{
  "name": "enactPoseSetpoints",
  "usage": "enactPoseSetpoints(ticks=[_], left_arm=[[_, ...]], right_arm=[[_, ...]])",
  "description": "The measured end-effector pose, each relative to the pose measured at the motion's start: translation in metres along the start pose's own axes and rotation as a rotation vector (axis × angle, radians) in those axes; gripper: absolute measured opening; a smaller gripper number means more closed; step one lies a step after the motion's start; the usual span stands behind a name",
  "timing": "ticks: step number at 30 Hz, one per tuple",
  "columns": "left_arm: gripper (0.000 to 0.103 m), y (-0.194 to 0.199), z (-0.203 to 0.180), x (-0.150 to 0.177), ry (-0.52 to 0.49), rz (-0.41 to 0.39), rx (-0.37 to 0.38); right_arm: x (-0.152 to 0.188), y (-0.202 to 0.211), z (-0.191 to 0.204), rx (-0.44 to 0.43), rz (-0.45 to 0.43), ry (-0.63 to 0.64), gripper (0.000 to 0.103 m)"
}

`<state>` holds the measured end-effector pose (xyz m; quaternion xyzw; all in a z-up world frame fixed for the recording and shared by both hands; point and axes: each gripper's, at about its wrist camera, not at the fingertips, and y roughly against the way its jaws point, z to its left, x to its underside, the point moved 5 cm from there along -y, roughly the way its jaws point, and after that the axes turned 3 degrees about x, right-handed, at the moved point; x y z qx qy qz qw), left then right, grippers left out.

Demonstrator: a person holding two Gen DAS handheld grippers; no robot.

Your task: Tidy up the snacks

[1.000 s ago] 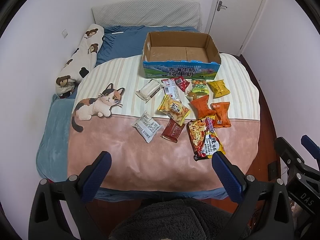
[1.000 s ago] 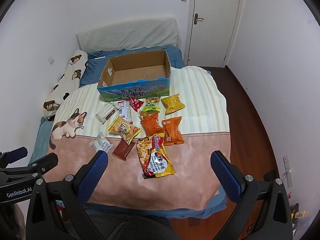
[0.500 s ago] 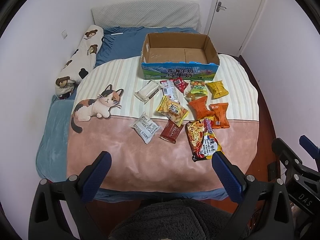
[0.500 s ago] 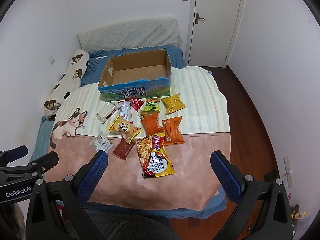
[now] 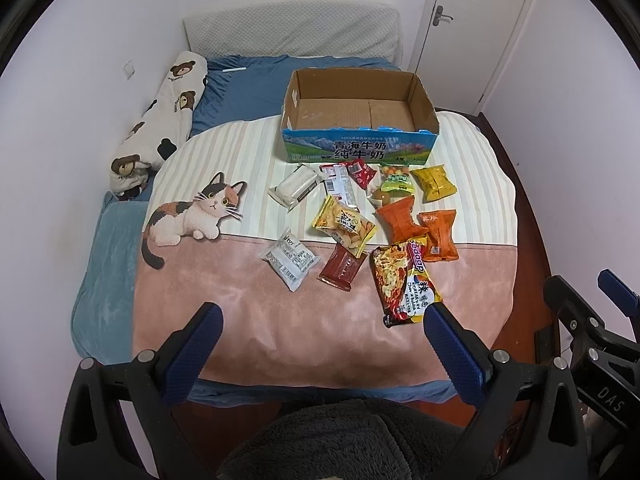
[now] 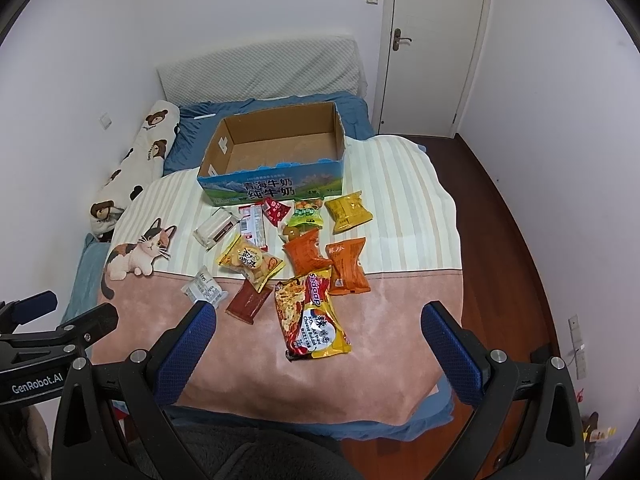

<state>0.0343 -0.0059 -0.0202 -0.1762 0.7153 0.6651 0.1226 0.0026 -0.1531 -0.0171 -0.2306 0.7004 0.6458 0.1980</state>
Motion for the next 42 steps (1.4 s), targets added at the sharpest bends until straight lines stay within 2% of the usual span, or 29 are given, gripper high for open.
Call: enactPoseSetpoints(ticks=[34,38,42], left_arm=[[0.103,-0.008,0.001,0.001,0.010,-0.006,0.015],[0.103,-0.007,0.004,0.001,0.008,-0.016,0.008],[0.103,-0.025,0.013,-0.003,-0.013,-0.071,-0.064]], right_arm=[[-0.007,-0.003,-0.001,-0.002,-0.004,-0.010,0.103],[-0.006,-0.004,-0.001,0.001,-0.002,-0.017,0.103],[-0.005,-0.026,-0.005,0.023,0.017,-0.034,0.103]])
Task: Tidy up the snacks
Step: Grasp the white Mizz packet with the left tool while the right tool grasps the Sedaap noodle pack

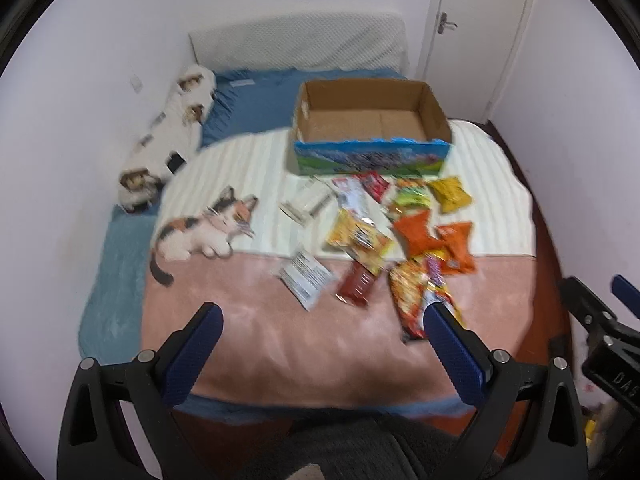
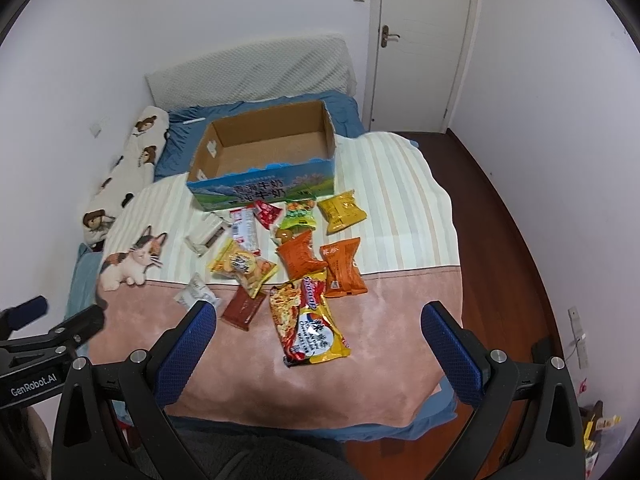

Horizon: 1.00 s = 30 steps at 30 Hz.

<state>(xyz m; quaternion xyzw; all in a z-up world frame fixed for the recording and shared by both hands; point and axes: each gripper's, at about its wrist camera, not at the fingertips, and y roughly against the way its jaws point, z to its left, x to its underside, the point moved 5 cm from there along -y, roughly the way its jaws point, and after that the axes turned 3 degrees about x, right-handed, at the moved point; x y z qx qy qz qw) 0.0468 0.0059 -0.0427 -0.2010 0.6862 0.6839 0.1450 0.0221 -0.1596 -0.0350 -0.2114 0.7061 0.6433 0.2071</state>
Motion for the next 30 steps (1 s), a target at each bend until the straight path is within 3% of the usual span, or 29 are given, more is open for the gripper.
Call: enactPoseSetpoints(ticks=[8,13,16,23,27,28,30], left_arm=[[0.103,-0.105,0.006,0.009,-0.091,0.057,-0.134],[0.103,-0.158,0.024,0.019,-0.081,0.121,-0.180],[0.103,-0.193,0.040,0.023,-0.050,0.186,-0.196],[0.103,-0.240,0.069,0.024,0.059,0.303,-0.163],[0.103,-0.267,0.057,0.019,-0.063,0.327,-0.106],[0.103,-0.283,0.053,0.022,-0.093,0.387,-0.069],[0.103,-0.304,0.062,0.027,-0.005,0.487,-0.045]], right_arm=[[0.028,-0.139,0.017,-0.016,0.193,0.043,0.103],[0.060,-0.244,0.024,0.000,0.343,0.046,0.103],[0.075,-0.285,0.030,0.002,0.404,0.053,0.103],[0.099,-0.348,0.057,-0.006,0.509,0.106,0.103],[0.109,-0.368,0.060,0.015,0.543,0.116,0.103],[0.110,-0.373,0.060,0.018,0.551,0.110,0.103],[0.111,-0.383,0.057,0.018,0.559,0.074,0.103]])
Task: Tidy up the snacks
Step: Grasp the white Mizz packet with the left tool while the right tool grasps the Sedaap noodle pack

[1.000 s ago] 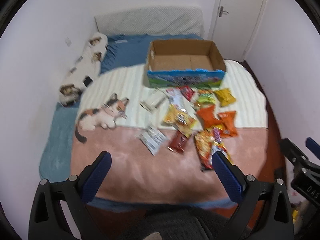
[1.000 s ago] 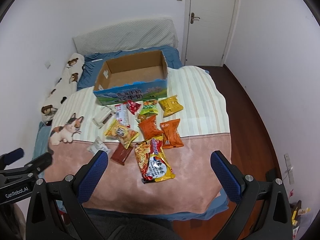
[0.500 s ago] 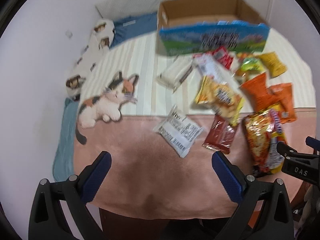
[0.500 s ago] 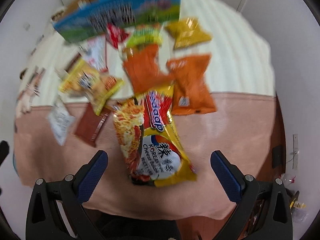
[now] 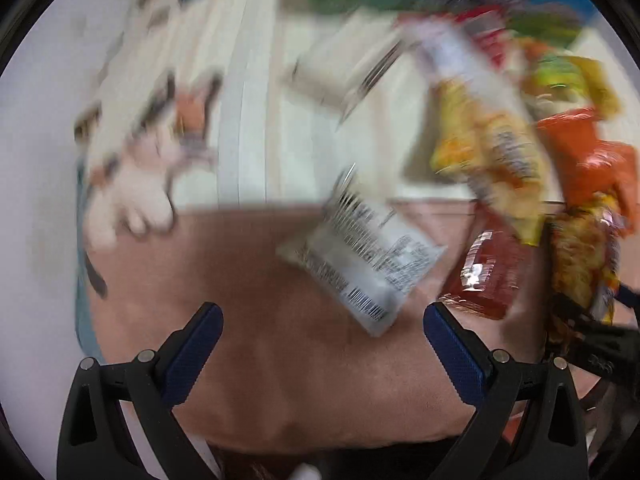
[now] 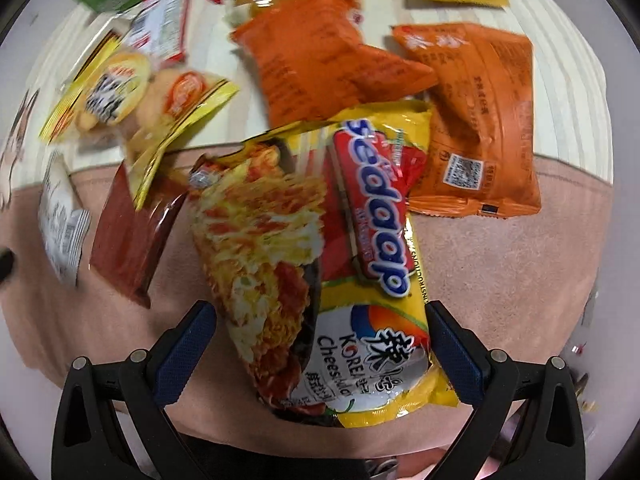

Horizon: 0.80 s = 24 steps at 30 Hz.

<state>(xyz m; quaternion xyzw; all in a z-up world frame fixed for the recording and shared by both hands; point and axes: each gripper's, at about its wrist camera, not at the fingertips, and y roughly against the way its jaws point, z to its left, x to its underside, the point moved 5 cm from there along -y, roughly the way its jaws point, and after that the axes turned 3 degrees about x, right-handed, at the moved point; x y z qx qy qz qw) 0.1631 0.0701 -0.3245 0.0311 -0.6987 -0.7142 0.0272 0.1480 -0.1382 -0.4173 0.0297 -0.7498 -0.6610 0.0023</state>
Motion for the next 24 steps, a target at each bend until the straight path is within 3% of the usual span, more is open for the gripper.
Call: enactPoseSetpoints(ticks=[3,6,8,10,11,12,15,16,18,20,22,24], left_arm=[[0.103,-0.018,0.012,-0.008,0.159,0.068,0.103],[0.103,-0.038,0.028,-0.013,0.436,0.144,0.297],[0.103,-0.049,0.033,-0.013,0.561,0.163,0.377],[0.102,-0.060,0.032,-0.015,0.643,0.166,0.432],[0.097,-0.064,0.031,-0.016,0.640,0.165,0.422],[0.082,-0.068,0.029,-0.018,0.622,0.164,0.400],[0.072,-0.069,0.014,-0.019,0.468,0.121,0.263],[0.072,-0.066,0.011,-0.019,0.427,0.103,0.233],[0.072,-0.053,-0.006,-0.015,0.210,0.008,0.051],[0.072,-0.043,-0.022,-0.009,0.044,-0.056,-0.062],[0.072,-0.046,-0.034,0.002,-0.079,-0.072,-0.119],[0.073,-0.055,-0.037,0.012,-0.118,-0.041,-0.102]], right_arm=[[-0.006,-0.007,-0.007,-0.019,0.004,-0.043,0.103],[-0.009,-0.015,-0.013,-0.041,-0.002,-0.094,0.103],[-0.008,-0.022,-0.012,-0.047,-0.007,-0.110,0.103],[-0.010,-0.024,-0.015,-0.050,-0.004,-0.117,0.103],[-0.009,-0.024,-0.016,-0.058,-0.003,-0.124,0.103],[-0.008,-0.026,-0.016,-0.067,-0.004,-0.131,0.103],[-0.007,-0.023,-0.017,-0.079,-0.016,-0.122,0.101],[-0.005,-0.024,-0.016,-0.069,-0.021,-0.101,0.098],[0.012,-0.015,-0.032,-0.053,-0.036,-0.068,0.096],[0.019,-0.017,-0.031,-0.037,-0.031,-0.041,0.096],[0.026,-0.020,-0.030,-0.032,-0.028,-0.037,0.096],[0.026,-0.026,-0.033,-0.064,-0.012,-0.066,0.100]])
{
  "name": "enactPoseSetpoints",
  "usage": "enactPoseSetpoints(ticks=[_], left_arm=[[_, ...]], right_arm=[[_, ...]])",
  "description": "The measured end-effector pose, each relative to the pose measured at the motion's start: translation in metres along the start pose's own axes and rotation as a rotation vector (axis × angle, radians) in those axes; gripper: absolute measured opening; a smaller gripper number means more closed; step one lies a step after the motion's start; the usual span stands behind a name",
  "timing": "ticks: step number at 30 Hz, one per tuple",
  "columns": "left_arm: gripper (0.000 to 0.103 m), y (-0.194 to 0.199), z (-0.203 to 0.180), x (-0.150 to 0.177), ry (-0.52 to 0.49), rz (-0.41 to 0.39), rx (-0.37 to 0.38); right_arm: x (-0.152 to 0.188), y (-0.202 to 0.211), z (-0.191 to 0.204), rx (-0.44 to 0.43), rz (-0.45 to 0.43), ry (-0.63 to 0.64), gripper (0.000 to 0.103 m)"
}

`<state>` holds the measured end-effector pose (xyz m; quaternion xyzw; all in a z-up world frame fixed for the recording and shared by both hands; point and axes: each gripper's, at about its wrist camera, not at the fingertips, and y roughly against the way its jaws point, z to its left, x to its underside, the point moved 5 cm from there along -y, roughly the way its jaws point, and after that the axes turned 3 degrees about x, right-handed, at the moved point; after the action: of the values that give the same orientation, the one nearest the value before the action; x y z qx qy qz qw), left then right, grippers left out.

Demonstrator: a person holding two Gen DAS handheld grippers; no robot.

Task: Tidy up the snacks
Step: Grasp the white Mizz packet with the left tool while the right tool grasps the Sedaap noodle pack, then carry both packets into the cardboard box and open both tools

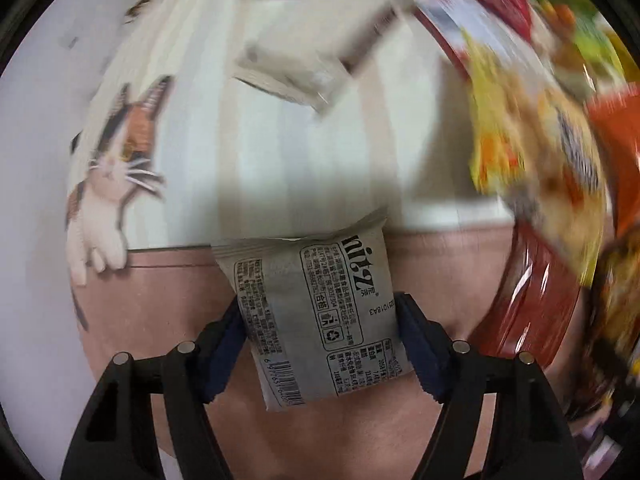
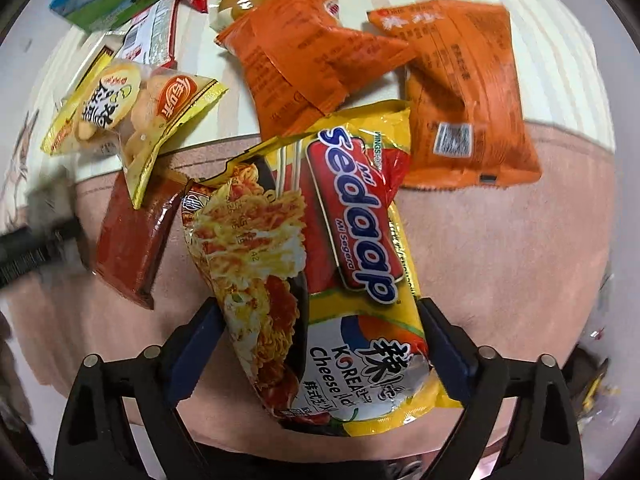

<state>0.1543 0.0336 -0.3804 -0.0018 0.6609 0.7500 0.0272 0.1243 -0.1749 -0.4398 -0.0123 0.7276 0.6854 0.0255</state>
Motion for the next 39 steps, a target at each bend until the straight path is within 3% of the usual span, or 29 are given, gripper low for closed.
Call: enactPoseSetpoints(ticks=[4,7,9,11,12,15,18,27,35,39], left_arm=[[0.074,-0.016,0.006,0.013,0.062,0.010,0.072],[0.074,-0.022,0.019,0.020,0.096,0.001,0.107],[0.074,-0.032,0.029,0.025,0.110,-0.012,0.130],[0.074,-0.039,0.034,0.033,0.131,-0.022,0.163],[0.074,-0.041,0.035,0.036,0.135,-0.024,0.174],[0.074,-0.057,0.041,0.056,0.137,-0.031,0.198],[0.075,-0.057,0.046,0.047,0.140,-0.036,0.220],[0.071,-0.044,0.038,0.042,0.159,-0.053,0.216],[0.071,-0.039,0.043,0.048,0.191,-0.063,0.168],[0.071,-0.017,0.057,0.058,0.190,-0.092,0.158]], right_arm=[[-0.012,-0.024,0.016,0.108,0.040,0.135,0.103],[-0.011,-0.025,0.016,0.119,0.010,0.083,0.098],[-0.012,-0.024,0.007,0.042,0.014,-0.047,0.094],[-0.012,-0.025,-0.005,-0.105,0.040,-0.208,0.095],[-0.012,-0.027,-0.007,-0.138,0.055,-0.237,0.097],[-0.011,-0.037,-0.009,-0.164,0.099,-0.267,0.100],[-0.007,-0.041,-0.011,-0.149,0.092,-0.280,0.100],[-0.004,-0.037,0.042,0.022,0.069,-0.190,0.094],[0.020,-0.025,0.048,0.007,0.006,-0.123,0.085],[0.042,0.005,0.039,-0.036,-0.024,-0.123,0.085]])
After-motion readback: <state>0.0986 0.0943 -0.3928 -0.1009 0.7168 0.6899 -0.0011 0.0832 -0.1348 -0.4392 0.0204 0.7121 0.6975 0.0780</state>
